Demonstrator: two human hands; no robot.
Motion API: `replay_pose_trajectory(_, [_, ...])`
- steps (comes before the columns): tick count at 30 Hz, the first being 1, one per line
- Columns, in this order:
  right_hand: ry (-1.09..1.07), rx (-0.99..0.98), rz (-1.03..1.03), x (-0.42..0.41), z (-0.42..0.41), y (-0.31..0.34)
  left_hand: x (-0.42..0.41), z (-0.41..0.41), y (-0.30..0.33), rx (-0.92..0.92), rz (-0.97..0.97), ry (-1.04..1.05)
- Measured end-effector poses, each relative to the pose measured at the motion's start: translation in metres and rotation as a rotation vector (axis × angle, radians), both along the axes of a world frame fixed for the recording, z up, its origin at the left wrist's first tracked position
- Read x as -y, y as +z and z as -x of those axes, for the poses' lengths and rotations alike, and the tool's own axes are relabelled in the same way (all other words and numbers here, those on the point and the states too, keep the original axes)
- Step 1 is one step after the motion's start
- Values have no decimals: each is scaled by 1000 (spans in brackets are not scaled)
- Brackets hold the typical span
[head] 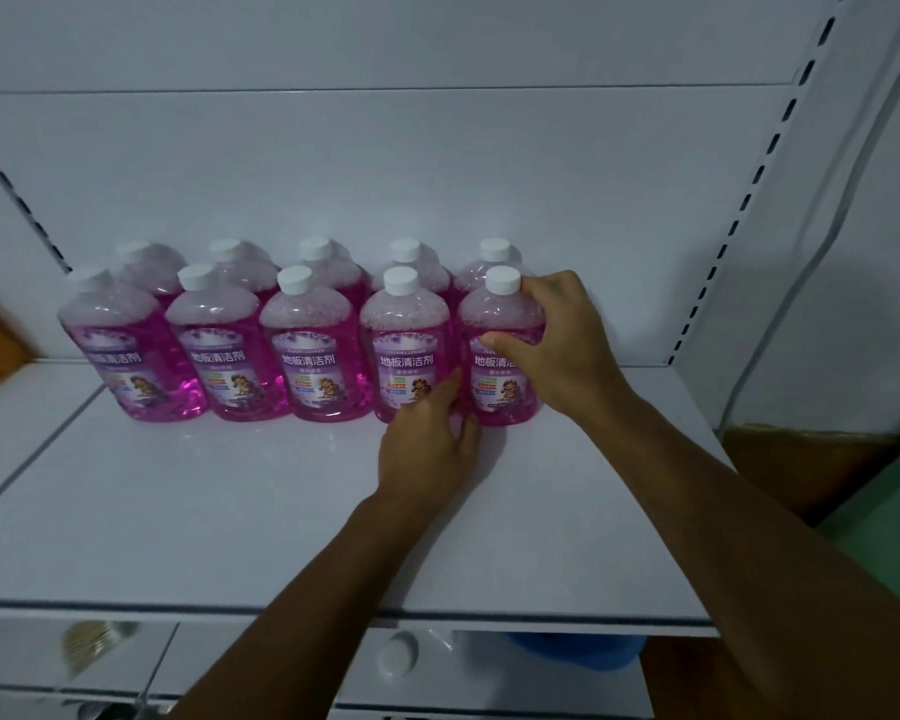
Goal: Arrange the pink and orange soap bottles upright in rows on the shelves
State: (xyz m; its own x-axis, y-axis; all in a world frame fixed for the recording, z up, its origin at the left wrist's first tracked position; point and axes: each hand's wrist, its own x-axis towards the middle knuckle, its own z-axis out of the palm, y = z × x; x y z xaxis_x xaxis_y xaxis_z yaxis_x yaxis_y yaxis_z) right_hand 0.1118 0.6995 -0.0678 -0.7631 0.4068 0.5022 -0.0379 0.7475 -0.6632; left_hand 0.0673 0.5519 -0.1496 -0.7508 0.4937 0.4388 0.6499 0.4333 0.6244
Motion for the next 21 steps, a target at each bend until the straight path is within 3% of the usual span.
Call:
replay_pose_trajectory(13, [-71, -29, -8, 10, -2, -14, 10, -1, 29, 125, 254, -158])
replay_pose_trajectory(21, [-232, 47, -122, 43, -23, -2, 95, -5, 59, 48, 235, -204])
